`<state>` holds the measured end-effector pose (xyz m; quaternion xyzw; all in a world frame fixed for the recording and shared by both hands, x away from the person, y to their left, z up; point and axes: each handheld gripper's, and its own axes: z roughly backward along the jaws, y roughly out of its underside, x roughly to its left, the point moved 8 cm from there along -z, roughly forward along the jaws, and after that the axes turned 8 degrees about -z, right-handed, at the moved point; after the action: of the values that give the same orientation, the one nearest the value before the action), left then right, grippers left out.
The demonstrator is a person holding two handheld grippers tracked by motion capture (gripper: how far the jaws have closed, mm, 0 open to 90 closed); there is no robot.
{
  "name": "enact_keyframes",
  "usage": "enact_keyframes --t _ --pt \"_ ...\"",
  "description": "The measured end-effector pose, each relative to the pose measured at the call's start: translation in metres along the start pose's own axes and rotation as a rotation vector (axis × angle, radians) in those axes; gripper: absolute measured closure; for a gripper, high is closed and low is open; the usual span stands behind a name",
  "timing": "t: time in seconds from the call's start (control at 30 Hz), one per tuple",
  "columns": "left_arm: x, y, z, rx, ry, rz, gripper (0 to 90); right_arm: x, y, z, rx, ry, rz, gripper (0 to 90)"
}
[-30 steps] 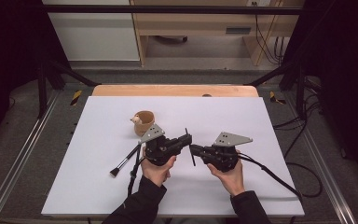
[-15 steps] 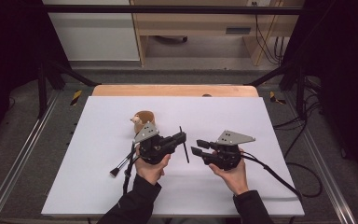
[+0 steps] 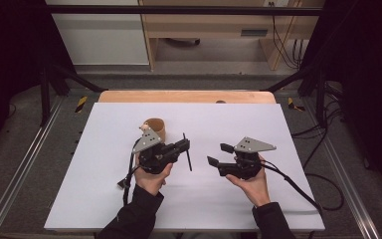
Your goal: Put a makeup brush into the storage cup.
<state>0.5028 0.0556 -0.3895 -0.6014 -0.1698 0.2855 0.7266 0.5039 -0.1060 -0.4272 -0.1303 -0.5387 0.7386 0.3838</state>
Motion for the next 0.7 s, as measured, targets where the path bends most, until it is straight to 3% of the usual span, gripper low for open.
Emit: enact_keyframes --t 0.3,0.7 --pt "0.013 -0.003 0.014 0.007 -0.031 -0.02 84.7 -0.01 0.004 0.003 0.023 0.046 0.007 21.4" --pt "0.028 -0.009 0.032 0.015 -0.072 -0.039 84.7 -0.02 0.007 0.012 0.015 0.087 -0.01 14.9"
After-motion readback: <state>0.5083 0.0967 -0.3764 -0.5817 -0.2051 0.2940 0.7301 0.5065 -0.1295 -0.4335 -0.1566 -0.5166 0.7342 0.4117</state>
